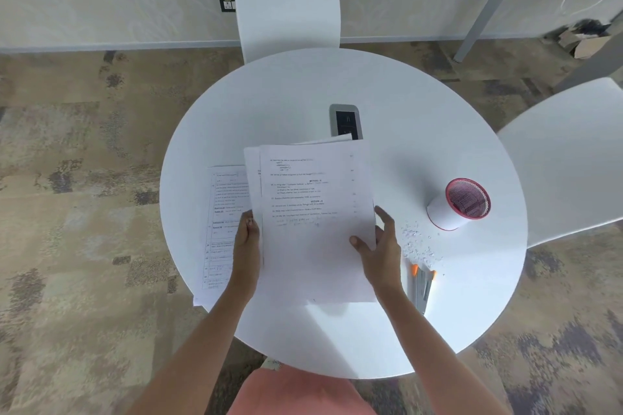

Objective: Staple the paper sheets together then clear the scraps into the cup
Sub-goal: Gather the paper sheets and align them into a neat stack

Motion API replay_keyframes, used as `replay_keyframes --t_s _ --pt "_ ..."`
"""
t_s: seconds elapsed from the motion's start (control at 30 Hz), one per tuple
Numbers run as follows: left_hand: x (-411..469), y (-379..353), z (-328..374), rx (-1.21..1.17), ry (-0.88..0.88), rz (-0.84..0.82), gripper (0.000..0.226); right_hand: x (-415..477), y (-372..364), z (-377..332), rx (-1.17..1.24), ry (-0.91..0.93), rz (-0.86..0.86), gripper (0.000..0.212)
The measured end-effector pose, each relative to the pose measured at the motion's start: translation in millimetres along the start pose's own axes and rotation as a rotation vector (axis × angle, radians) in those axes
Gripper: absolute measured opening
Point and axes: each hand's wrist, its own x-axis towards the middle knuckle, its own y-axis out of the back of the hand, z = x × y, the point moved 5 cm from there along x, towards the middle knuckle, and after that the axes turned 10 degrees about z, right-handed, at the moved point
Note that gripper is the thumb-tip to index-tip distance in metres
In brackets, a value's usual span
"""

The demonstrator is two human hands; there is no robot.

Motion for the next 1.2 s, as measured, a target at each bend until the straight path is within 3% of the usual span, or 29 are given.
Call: replay_keyframes --t_s 0.2,0.33,0.53,0.7,0.87,1.03,1.2 --pt "-17 -15 43 0.234 -0.429 0.172 0.012 -17 2 -35 0.111 0.212 0.165 0.033" --pt "-22 -15 59 0.206 -0.576 0.268 0.021 -28 3 -47 0.213 0.224 0.174 0.036" --pt "-28 -13 54 0.189 -0.545 0.261 0.013 -40 2 -45 0.259 0.245 0.17 0.035" --pt "-31 -13 37 0.233 -0.518 0.204 0.027 -46 -6 -25 0.215 0.248 0.141 0.035" --pt "-31 -9 26 0.292 -0.495 0.186 0.02 -38 -4 -19 0.122 0.237 0.183 0.004" --pt "-19 3 19 0.536 -0.58 0.27 0.032 -24 7 -26 0.009 0.293 0.274 0.018" --pt "4 27 -3 0.875 -0.313 0.427 0.052 -12 15 -22 -0.005 0.258 0.319 0.013"
